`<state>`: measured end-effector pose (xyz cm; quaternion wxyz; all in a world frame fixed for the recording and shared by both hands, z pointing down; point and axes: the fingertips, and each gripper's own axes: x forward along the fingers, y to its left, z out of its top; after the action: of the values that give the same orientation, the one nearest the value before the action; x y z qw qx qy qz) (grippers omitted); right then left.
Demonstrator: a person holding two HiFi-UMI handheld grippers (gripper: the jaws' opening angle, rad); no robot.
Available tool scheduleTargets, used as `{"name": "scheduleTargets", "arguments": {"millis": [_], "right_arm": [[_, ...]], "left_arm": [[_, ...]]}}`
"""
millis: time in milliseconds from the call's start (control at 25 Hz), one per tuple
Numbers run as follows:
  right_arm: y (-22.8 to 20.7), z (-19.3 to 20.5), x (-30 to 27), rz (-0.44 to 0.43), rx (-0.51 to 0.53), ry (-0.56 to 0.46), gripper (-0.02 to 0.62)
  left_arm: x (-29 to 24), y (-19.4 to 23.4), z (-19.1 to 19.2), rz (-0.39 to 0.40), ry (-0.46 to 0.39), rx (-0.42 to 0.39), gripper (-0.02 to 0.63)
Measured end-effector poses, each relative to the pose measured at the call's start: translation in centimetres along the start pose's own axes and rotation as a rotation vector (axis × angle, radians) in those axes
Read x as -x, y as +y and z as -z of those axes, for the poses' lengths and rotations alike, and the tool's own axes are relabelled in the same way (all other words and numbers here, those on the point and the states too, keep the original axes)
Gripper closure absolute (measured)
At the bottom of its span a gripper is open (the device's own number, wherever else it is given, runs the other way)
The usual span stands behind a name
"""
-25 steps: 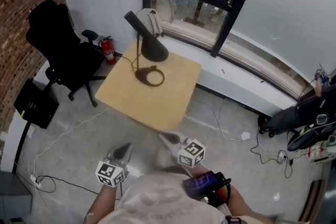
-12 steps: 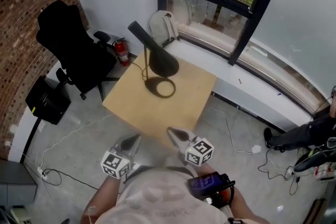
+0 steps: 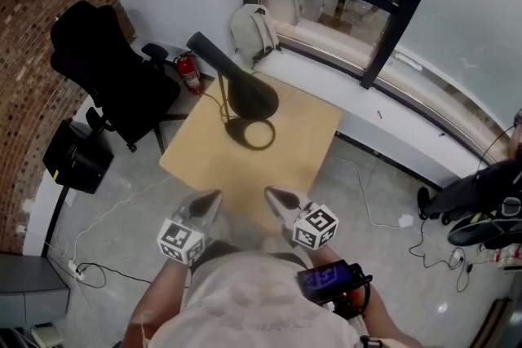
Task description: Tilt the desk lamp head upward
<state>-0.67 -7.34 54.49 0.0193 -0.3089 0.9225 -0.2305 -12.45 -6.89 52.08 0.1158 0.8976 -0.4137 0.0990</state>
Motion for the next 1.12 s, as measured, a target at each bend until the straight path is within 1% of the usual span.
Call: {"name": "scheduleTargets", "arguments": {"millis": [160,360,600,720,920,1120], "right_arm": [[-1.4,0.0,-1.2,0.068,0.012,0.006,0.581],[-3.5,-0.1,-1.0,0.191,-0.003,0.000,0.581],[-5.1,-1.6,-3.0,0.314,-0.001,-0.033,0.581],[-5.0,-2.5,-4.6,0.362,0.009,-0.056,0.581],[-5.1,-2.7,-5.3,0.452,0.012,-0.075,0.581],[-5.1,-3.0,-6.1,0.505,0.031,-0.077,0.581]], "left_arm": [[-1.8,1.7,-0.2,0.071,0.008,-0.004,0.604],[-5.0,2.8,0.0,0.184,0.012,-0.007,0.604],[-7.1,5.5,-1.3,0.307,0.005,-0.034,0.604],[-7.1,7.6,-1.4,0.344,0.007,-0.042,0.604],[-6.9,9.5,-1.7,0.419,0.015,-0.073,0.604],[-7.0,11.5,-1.3,0.465,0.018,-0.092,0.604]]}}
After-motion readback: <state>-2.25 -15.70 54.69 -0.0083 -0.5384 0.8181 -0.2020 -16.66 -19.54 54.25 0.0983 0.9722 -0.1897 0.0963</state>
